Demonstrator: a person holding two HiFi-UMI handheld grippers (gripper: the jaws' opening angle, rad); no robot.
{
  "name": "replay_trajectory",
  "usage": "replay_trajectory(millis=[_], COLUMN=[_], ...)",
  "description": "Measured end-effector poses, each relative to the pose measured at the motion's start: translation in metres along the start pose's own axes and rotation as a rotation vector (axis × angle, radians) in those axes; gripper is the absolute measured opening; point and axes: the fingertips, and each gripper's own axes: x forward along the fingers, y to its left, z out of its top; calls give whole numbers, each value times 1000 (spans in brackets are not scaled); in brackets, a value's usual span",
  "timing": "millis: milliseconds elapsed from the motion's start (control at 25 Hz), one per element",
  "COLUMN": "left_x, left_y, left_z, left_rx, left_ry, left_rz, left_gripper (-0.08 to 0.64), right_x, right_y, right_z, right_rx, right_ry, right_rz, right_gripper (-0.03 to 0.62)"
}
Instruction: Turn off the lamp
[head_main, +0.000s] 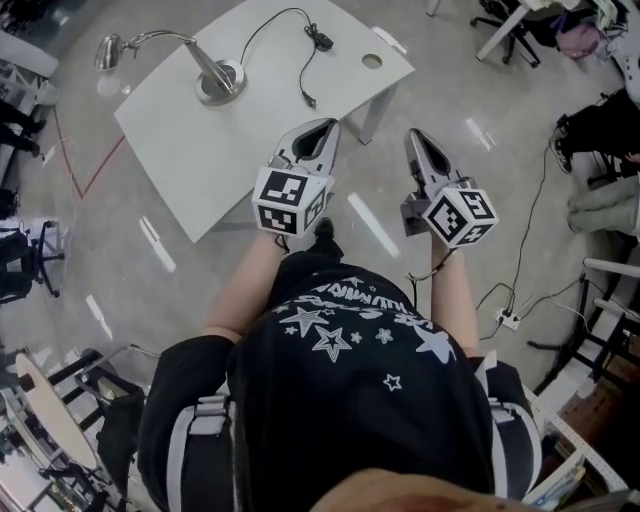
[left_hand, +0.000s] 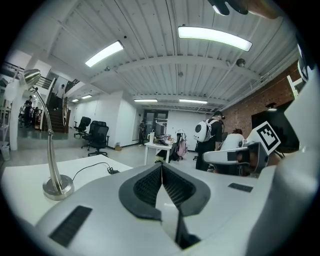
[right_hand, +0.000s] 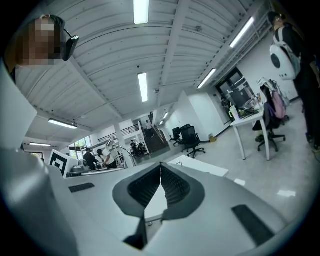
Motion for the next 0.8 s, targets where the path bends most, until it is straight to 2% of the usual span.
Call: replay_trajectory(millis=[440,800], left_x=[60,75], left_y=[76,99], left_z=[7,6], left_rx=[-20,-16], left_ry=[-1,-5], left_rz=[-3,15], left_gripper=[12,12], right_x=[89,122], right_y=[-26,-34], right_z=[14,18], right_rx=[-5,-4], right_ry=[41,58], right_rz=[-28,-17], right_gripper=[6,6])
